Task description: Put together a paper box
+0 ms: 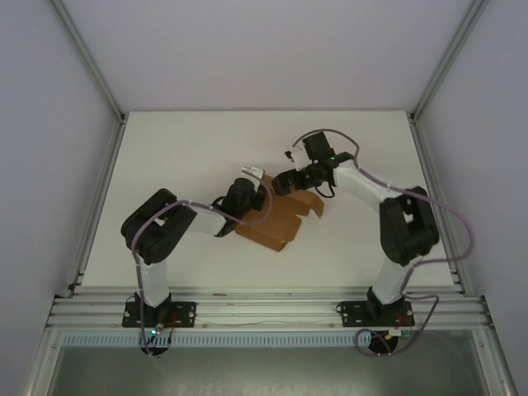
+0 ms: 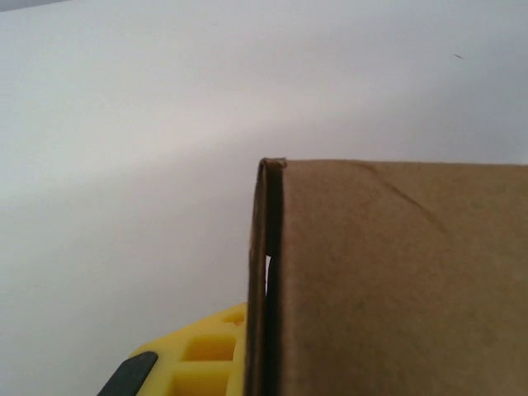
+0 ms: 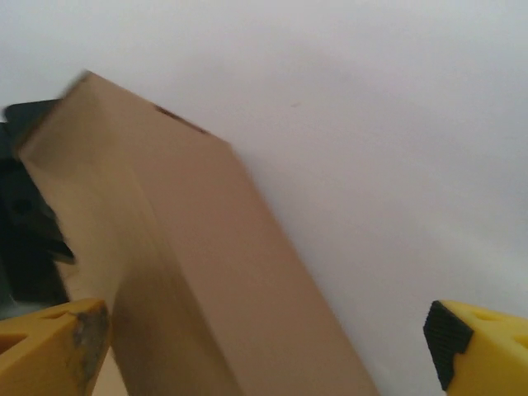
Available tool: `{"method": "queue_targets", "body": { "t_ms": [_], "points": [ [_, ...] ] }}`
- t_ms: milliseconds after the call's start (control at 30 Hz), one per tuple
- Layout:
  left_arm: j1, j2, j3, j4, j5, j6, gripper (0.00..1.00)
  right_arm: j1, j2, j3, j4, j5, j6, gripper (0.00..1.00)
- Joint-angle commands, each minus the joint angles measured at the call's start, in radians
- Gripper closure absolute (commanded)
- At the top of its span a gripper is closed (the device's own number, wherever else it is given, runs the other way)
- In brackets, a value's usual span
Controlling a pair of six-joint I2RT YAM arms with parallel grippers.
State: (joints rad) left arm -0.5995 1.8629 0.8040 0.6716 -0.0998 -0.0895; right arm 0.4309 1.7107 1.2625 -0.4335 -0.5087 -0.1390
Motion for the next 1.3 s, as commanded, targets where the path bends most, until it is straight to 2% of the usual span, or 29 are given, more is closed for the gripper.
{"method": "queue_targets", "body": {
  "t_ms": [0, 167, 300, 367, 500, 667, 833, 967, 1067, 1267],
  "points": [
    [0.01, -0.099, 0.001, -0.113, -0.122, -0.117, 1.0, -0.003, -0.194, -0.043, 0.096, 0.29, 0.144, 0.0],
    [0.01, -0.17, 0.021, -0.261, -0.155, -0.199, 1.0, -0.004, -0.353, -0.143, 0.065, 0.487, 0.182, 0.0],
    [0.01, -0.196, 0.01, -0.273, -0.141, -0.22, 1.0, -0.002, -0.403, -0.238, 0.106, 0.536, 0.205, 0.0],
    [0.01, -0.2, 0.02, -0.296, -0.14, -0.237, 1.0, -0.004, -0.396, -0.27, 0.155, 0.517, 0.217, 0.0],
    [0.01, -0.201, 0.05, -0.346, -0.122, -0.26, 1.0, 0.001, -0.341, -0.283, 0.224, 0.402, 0.234, 0.0],
    [0.007, -0.197, 0.06, -0.351, -0.109, -0.281, 1.0, 0.048, -0.24, -0.279, 0.389, 0.36, 0.26, 0.0],
    [0.002, -0.201, 0.083, -0.373, -0.095, -0.308, 1.0, 0.146, -0.164, -0.276, 0.539, 0.579, 0.319, 0.0],
    [0.001, -0.215, 0.084, -0.38, -0.087, -0.366, 1.0, 0.174, -0.159, -0.357, 0.744, 0.706, 0.503, 0.01],
    [0.001, -0.225, 0.082, -0.382, -0.065, -0.398, 1.0, 0.181, -0.192, -0.429, 0.859, 0.761, 0.541, 0.0],
    [0.003, -0.257, 0.088, -0.427, -0.116, -0.425, 1.0, 0.177, -0.314, -0.469, 0.69, 0.751, 0.503, 0.0]
  ]
}}
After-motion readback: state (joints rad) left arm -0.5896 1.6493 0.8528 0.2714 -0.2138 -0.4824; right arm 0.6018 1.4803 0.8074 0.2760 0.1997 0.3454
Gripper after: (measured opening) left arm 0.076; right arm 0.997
